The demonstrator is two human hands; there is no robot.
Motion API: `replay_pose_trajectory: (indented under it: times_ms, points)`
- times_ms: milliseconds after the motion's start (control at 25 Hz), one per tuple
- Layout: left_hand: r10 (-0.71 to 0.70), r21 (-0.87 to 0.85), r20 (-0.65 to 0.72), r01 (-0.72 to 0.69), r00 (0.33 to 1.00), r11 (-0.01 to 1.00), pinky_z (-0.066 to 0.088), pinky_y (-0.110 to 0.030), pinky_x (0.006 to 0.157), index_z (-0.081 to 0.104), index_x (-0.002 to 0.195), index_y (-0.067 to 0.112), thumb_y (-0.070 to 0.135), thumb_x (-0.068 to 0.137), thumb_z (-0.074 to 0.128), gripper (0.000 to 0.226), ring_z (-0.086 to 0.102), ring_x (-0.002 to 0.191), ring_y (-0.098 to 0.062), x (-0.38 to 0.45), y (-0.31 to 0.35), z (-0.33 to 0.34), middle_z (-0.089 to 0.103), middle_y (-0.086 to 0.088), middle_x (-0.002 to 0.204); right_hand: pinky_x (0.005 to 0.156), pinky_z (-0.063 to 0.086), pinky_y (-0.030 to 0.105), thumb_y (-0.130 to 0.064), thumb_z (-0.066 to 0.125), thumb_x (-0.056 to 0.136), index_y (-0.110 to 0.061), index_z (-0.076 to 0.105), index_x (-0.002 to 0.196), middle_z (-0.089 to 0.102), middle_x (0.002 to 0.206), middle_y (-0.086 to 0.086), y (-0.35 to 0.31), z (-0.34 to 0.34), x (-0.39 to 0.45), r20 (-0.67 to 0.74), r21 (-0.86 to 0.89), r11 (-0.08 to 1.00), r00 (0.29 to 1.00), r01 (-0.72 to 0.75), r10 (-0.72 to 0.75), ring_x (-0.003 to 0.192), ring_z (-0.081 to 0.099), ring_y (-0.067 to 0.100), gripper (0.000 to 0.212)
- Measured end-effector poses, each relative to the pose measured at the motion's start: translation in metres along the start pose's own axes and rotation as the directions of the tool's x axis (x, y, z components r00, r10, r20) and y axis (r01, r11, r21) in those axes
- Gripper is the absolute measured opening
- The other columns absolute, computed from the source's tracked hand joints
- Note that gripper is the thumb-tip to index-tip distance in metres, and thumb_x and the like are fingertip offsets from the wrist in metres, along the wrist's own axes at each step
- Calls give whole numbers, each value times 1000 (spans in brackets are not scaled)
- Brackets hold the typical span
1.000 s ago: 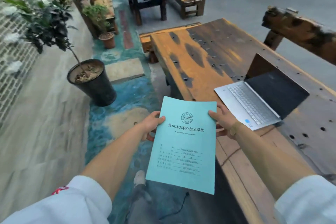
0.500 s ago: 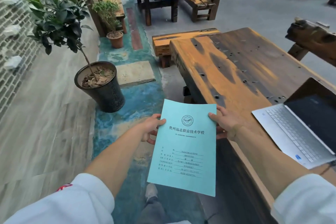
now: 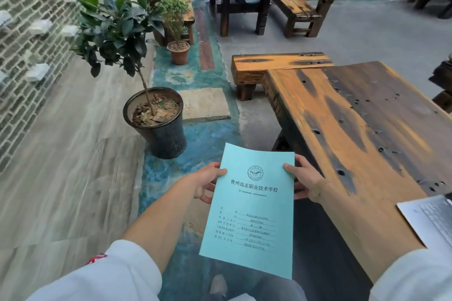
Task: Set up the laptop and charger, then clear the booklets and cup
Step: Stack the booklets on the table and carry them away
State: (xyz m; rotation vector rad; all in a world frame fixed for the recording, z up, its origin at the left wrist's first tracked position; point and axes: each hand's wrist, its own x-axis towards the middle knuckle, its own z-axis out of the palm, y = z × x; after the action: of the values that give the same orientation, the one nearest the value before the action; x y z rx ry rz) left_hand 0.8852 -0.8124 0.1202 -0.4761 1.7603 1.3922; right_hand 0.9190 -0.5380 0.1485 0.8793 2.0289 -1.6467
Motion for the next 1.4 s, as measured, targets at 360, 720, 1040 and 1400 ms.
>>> replay_pose_trajectory:
  times_ms: [360,720,1040,1400]
  points:
    - [2,26,-38,-1,999,1000,54,-49,82,47,125,35,34,97,52,28,61,91,-24,73,89,-33,61,-5,100,66,61,51,-29,55,98,-37,41,137,71,103,9,-73,2,95,11,24,1000,1000,13,-13,86,73,30,43]
    - [-6,8,-66,7,998,1000,54,-43,72,46,125,36,33,98,51,28,64,87,-23,173,237,-28,65,-5,97,55,60,43,-29,55,98,-38,41,136,72,100,7,-183,-50,238,52,36,999,998,28,-30,82,73,28,42]
    - [14,-7,-71,-15,997,1000,54,-43,70,47,124,36,33,97,53,29,63,86,-22,246,335,-44,65,-5,95,60,59,39,-33,53,98,-38,38,138,70,101,10,-266,-69,324,57,-16,998,997,60,-59,87,70,29,43]
    - [16,116,3,-16,1000,993,54,-44,73,46,126,35,33,97,53,30,63,92,-24,351,438,-105,64,-7,102,70,61,46,-33,54,98,-36,36,138,69,103,7,-341,-42,413,-62,45,999,998,22,-19,88,70,28,44]
